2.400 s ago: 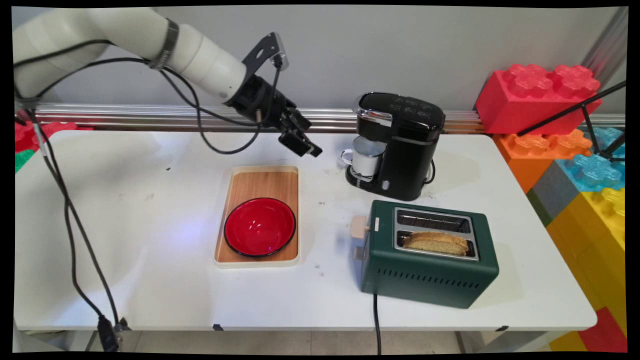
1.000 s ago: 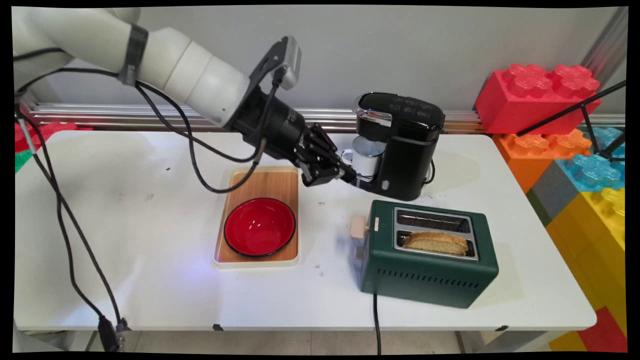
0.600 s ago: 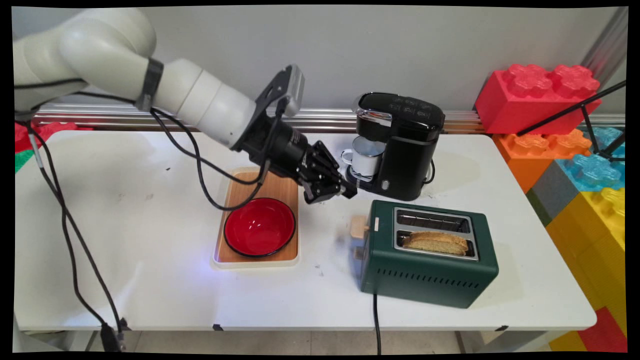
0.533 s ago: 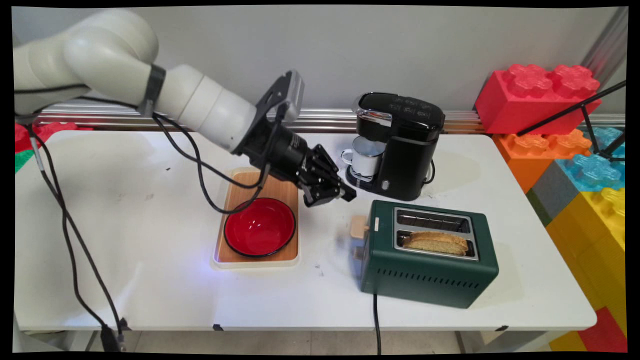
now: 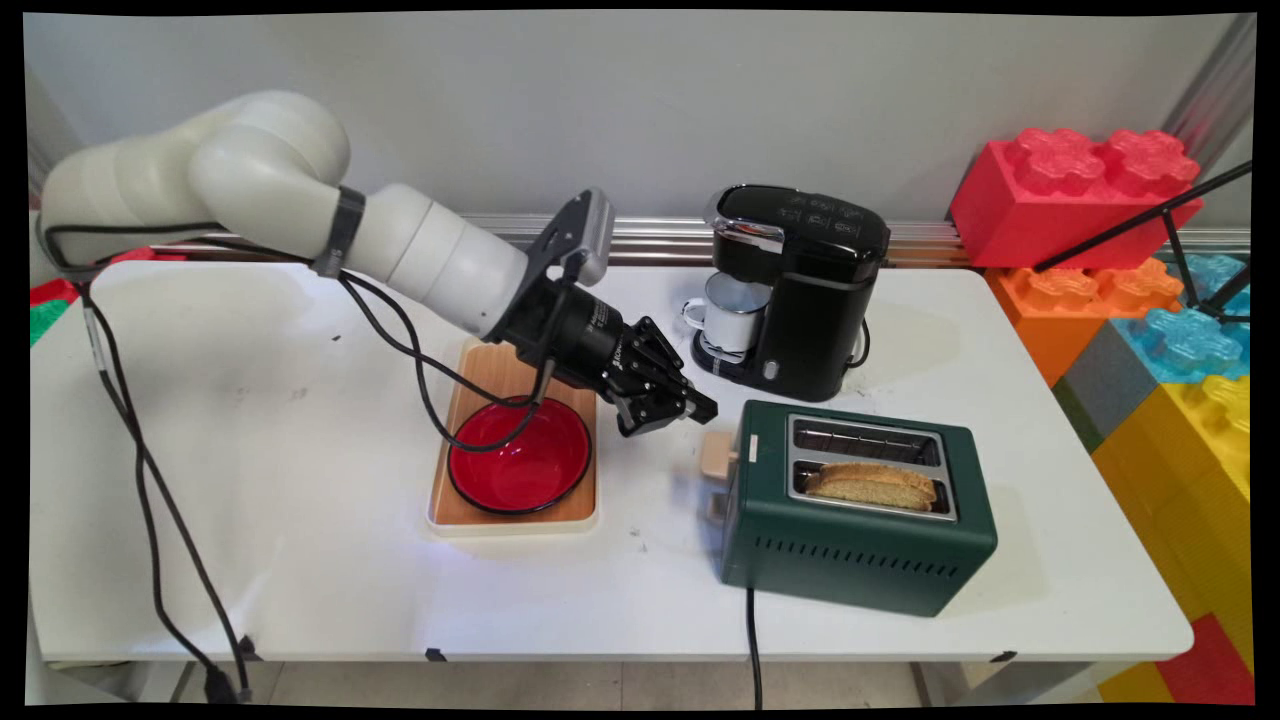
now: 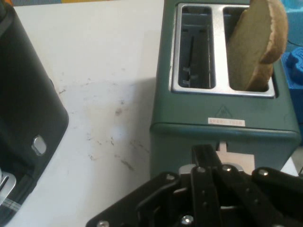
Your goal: Press the toaster switch
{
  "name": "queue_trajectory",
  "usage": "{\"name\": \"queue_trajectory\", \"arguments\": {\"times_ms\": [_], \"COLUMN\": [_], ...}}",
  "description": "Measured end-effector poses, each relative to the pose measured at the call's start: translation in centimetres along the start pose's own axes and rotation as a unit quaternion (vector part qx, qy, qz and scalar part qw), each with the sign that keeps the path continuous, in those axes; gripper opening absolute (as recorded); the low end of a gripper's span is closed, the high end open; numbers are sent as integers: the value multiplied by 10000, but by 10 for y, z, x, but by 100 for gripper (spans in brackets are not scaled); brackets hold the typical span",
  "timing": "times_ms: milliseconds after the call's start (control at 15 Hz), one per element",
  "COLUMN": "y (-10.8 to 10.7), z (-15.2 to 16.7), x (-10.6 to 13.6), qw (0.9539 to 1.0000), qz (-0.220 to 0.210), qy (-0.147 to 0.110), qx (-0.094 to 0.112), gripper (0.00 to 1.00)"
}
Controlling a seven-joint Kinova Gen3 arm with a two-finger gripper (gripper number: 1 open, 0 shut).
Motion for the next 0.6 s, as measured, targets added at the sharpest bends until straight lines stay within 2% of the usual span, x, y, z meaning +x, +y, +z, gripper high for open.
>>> {"name": "queue_trajectory", "arguments": {"times_ms": [600], "y": [-7], "z": [23], "x": [-15], "qw": [9994], "qz": [30], "qy": [270], "qx": [-192], "gripper": [0]}}
